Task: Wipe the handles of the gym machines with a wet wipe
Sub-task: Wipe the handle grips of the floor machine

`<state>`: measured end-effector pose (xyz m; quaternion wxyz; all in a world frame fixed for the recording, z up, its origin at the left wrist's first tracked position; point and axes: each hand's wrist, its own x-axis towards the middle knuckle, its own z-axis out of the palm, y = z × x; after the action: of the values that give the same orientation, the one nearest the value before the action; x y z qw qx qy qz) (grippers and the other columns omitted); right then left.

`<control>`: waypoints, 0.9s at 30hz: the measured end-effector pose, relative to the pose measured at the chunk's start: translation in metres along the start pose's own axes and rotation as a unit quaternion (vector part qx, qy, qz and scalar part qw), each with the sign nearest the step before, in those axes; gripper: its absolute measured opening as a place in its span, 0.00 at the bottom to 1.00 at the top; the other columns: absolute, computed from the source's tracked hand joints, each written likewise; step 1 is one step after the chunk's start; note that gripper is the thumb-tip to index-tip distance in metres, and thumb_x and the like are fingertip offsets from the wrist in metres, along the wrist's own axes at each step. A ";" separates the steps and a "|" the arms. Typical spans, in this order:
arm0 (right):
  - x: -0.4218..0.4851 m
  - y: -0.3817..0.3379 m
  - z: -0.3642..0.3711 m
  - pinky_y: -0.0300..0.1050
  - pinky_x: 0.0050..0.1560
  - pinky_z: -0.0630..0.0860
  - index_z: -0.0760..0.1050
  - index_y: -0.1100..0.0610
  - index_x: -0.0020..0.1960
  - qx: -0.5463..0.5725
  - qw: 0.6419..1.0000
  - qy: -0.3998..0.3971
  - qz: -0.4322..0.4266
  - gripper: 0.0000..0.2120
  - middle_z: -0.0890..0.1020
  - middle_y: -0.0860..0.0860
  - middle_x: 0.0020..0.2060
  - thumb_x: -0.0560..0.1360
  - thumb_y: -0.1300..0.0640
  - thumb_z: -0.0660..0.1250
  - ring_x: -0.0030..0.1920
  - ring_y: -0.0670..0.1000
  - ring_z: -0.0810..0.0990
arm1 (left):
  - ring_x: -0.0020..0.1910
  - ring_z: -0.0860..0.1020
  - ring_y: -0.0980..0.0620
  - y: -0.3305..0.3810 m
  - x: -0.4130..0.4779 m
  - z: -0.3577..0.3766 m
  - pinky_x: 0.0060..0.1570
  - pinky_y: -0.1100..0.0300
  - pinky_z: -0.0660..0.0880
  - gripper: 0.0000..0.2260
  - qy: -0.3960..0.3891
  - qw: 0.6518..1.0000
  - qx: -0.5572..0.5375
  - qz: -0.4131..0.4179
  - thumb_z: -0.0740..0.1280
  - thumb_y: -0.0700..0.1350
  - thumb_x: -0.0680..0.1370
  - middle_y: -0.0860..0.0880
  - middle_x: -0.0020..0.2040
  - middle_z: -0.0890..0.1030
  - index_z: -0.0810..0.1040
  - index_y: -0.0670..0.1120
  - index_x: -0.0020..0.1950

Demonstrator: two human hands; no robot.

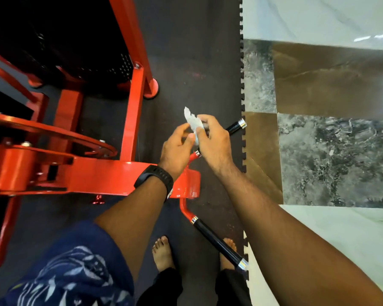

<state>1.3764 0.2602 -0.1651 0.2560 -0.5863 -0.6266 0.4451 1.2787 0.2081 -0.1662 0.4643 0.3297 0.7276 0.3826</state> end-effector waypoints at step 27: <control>-0.256 -0.351 -0.117 0.42 0.44 0.80 0.71 0.52 0.56 0.226 0.887 -0.203 -0.347 0.12 0.81 0.45 0.42 0.76 0.57 0.71 0.41 0.42 0.81 | 0.50 0.83 0.48 0.263 -0.395 -0.187 0.52 0.54 0.80 0.11 0.290 0.938 -0.095 0.162 0.73 0.38 0.73 0.41 0.52 0.85 0.84 0.44 0.55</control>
<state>1.3435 0.0738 0.2432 0.3869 -0.1548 -0.7110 0.5664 1.2767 -0.0396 0.2793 0.1940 0.2721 0.7280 0.5987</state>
